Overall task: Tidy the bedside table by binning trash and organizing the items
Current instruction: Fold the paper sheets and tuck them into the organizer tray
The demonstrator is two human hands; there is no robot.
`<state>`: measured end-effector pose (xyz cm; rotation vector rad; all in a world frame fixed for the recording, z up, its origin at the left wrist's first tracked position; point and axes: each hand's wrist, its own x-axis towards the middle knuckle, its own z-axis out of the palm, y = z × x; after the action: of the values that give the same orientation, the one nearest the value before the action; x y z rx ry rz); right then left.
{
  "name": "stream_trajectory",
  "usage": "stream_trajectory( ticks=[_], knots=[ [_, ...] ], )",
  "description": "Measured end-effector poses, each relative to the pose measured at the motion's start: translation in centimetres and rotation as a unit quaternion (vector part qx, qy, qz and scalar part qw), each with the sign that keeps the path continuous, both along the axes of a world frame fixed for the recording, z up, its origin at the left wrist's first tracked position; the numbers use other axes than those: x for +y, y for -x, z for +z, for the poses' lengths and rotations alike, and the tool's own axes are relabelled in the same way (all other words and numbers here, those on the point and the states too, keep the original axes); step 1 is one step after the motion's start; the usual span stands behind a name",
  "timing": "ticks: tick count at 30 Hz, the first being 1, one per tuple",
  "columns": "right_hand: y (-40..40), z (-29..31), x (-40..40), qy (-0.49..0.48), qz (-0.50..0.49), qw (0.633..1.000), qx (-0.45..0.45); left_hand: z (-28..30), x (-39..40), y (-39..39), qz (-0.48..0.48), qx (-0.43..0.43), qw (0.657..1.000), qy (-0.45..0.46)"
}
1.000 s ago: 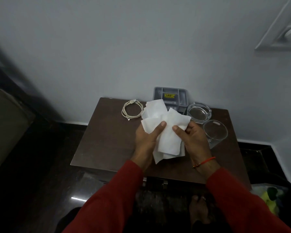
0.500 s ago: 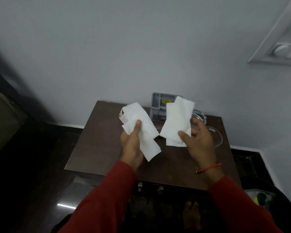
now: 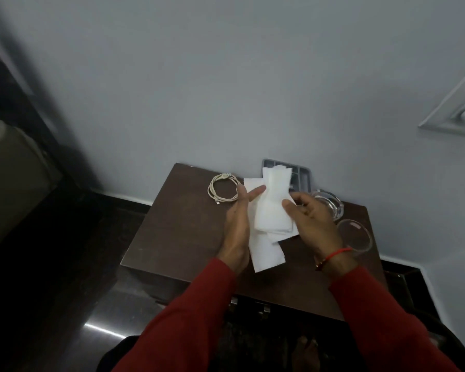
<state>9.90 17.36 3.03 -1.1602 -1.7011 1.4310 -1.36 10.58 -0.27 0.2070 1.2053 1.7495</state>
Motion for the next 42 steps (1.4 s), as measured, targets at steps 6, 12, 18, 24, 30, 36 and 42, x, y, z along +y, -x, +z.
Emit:
stream_trajectory(
  ticks=[6, 12, 18, 24, 30, 36, 42],
  knots=[
    [0.5, 0.3, 0.2, -0.016, -0.008, 1.0, 0.008, -1.1, 0.2, 0.6, 0.034, -0.01, 0.999, 0.007],
    [1.0, 0.9, 1.4, -0.02, -0.083, 0.995, 0.058, -1.4, 0.3, 0.6, 0.051, 0.029, 0.998, -0.018],
    [0.8, 1.6, 2.1, 0.015, -0.104, 0.99, 0.096, -1.7, 0.3, 0.8, 0.097, 0.02, 0.995, -0.03],
    [1.0, 0.8, 2.2, -0.043, -0.067, 0.997, -0.026, -1.8, 0.3, 0.6, 0.057, 0.071, 0.996, -0.011],
    [0.8, 0.2, 2.0, -0.082, -0.066, 0.991, -0.085, -1.4, 0.4, 0.6, 0.063, 0.077, 0.995, 0.0],
    [1.4, -0.2, 0.8, -0.072, -0.112, 0.988, -0.079, -1.0, 0.1, 0.5, 0.082, 0.091, 0.992, -0.011],
    [-0.4, -0.8, 0.2, 0.192, -0.047, 0.98, 0.017, -1.0, 0.2, 1.3, 0.14, 0.037, 0.989, -0.02]
  ],
)
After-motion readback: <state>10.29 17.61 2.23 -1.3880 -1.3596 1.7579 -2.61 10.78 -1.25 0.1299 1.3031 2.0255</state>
